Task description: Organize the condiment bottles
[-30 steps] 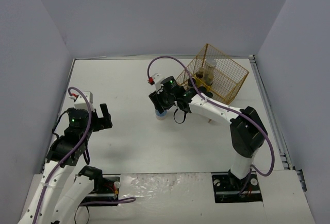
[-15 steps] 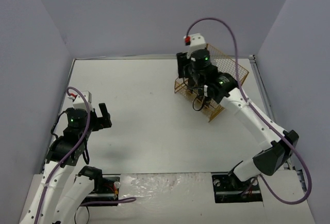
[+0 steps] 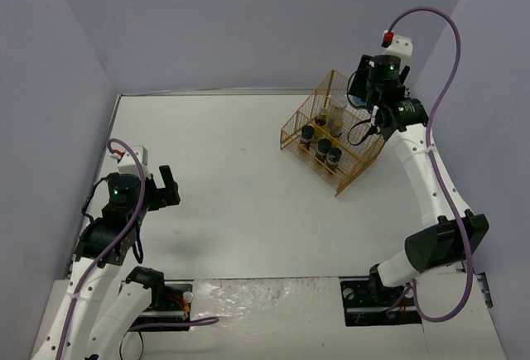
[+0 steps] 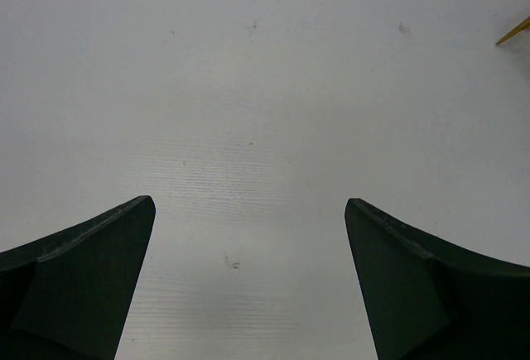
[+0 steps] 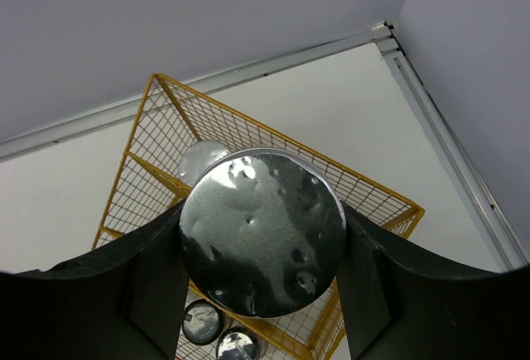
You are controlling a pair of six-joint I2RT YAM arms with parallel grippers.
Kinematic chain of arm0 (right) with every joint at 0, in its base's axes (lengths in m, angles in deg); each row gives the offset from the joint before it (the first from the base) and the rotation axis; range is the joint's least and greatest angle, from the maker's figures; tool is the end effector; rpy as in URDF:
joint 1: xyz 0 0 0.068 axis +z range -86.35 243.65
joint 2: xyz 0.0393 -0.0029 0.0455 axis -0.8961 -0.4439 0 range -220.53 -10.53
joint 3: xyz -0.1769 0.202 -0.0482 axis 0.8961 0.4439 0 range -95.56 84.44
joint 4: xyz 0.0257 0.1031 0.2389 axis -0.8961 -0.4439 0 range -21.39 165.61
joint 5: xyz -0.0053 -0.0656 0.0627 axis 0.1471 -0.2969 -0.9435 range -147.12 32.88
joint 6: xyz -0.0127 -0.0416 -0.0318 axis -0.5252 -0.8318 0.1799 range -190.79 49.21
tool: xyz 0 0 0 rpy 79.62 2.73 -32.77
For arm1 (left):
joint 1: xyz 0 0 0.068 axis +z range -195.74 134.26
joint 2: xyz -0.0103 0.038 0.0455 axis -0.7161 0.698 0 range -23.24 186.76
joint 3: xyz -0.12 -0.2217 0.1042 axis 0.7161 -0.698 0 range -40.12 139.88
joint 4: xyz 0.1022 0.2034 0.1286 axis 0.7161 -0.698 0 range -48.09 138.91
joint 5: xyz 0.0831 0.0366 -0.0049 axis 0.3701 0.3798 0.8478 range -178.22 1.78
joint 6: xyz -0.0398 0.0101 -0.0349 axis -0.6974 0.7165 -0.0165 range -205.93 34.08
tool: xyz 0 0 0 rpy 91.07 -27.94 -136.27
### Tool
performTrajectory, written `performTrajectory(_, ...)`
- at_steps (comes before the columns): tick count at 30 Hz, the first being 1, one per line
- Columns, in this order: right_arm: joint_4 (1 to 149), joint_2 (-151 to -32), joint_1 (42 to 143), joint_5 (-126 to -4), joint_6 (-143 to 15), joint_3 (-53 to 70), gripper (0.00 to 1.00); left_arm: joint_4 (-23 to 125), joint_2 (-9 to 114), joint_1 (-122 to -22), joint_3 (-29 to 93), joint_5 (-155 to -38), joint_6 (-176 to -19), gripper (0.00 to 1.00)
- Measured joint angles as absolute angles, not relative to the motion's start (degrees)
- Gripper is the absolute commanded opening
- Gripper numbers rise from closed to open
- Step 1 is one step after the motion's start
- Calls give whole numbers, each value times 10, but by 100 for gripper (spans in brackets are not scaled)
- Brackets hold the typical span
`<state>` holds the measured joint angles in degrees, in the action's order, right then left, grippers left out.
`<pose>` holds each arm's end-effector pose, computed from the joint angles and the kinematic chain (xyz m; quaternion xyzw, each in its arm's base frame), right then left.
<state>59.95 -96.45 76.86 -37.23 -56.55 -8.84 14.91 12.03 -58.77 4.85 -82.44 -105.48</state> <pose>0.3366 0.0666 0.4521 0.1196 0.7440 0.0260 0.6568 0.1329 -0.0272 0.3214 -0.0750 0.8361 -0.1114 0.5319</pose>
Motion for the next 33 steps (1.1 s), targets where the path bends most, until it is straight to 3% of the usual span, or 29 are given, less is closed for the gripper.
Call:
performTrajectory(12, 596, -991, 725, -377, -542, -60, 0, 149, 124, -587, 48, -825, -1055, 97)
performTrajectory(24, 599, -1089, 716, -373, -491, -40, 1, 149, 125, -587, 48, -829, -1055, 97)
performTrajectory(31, 601, -1110, 709, -364, -456, -33, 18, 149, 126, -587, 48, -829, -1055, 97)
performTrajectory(33, 601, -1111, 708, -364, -448, -33, 27, 149, 127, -587, 48, -829, -1055, 97)
